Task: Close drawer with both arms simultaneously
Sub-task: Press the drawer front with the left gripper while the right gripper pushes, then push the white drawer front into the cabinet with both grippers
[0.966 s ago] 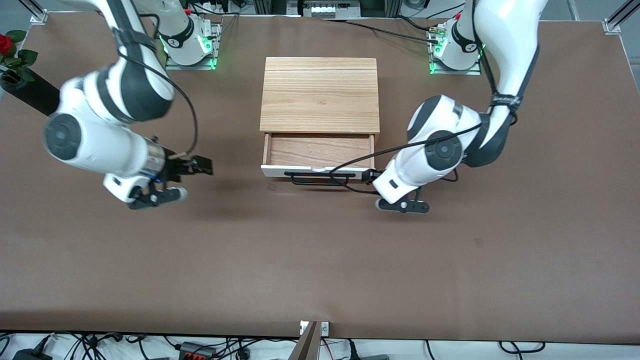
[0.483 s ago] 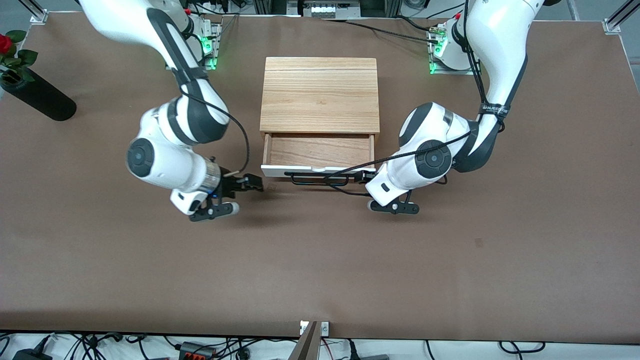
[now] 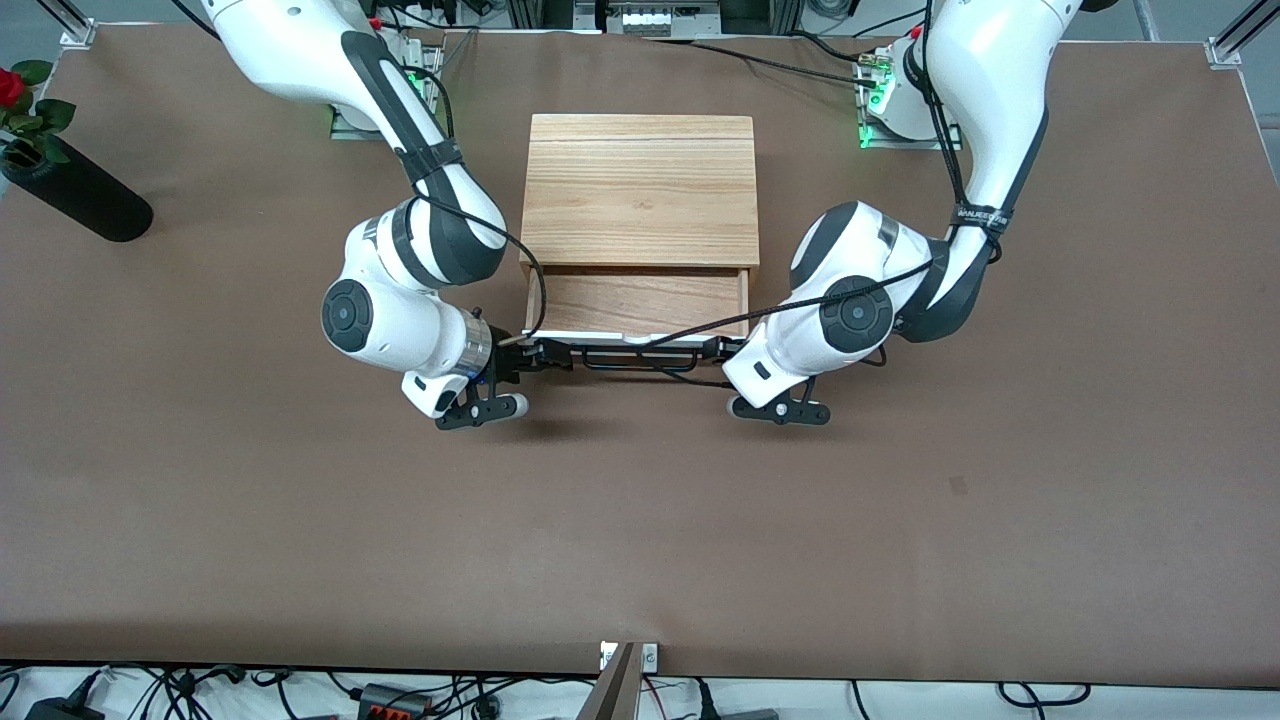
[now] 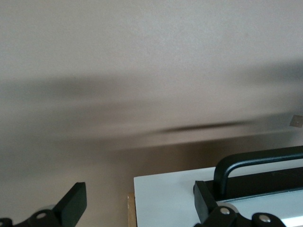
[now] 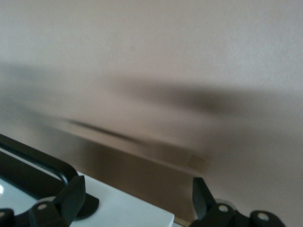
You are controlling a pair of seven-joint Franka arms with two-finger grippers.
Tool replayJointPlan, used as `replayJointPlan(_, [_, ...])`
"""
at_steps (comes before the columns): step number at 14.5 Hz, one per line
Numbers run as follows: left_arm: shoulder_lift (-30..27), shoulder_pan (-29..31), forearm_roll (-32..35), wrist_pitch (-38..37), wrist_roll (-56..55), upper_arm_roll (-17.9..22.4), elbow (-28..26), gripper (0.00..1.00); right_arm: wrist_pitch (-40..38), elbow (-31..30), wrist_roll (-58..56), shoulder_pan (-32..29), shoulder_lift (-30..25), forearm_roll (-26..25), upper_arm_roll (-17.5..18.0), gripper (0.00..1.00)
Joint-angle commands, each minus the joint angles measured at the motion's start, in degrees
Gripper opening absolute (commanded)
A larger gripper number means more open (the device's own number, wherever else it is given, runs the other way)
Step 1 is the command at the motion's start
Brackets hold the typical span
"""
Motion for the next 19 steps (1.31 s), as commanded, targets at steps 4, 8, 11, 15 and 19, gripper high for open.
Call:
replayJointPlan(4, [0.03,-0.92,-1.64,-1.44,-0.17,0.07,-0.2,1.0,-1.25,-2.13,0.18,0.8,-1.35,1.17,0.12,1.0])
replayJointPlan(8, [-0.84,-0.57,-1.64,-1.7,-0.26,-0.98,-1.52,1.0,-1.51,-2.31,0.26,0.98,-1.35,1.17,0.12,1.0])
replayJointPlan(11, [-2.51,-0.75,-1.64,-1.7,-0.26,-1.16,-4.5,1.0,-4.58,-2.31,0.26,1.42,-1.35,1.17,0.12,1.0])
replayJointPlan(15, [-4.27,-0.31,-1.64,-1.7,-0.26,-3.18,-7.76,1.0,-7.75,-2.31,0.26,1.42,-1.44,1.17,0.12,1.0])
replayJointPlan(19, [-6.11,-0.31,-1.64,-1.7,-0.26,-3.18,-10.22,1.0,-12.83,-2.22,0.26,1.33,-1.44,1.17,0.12,1.0])
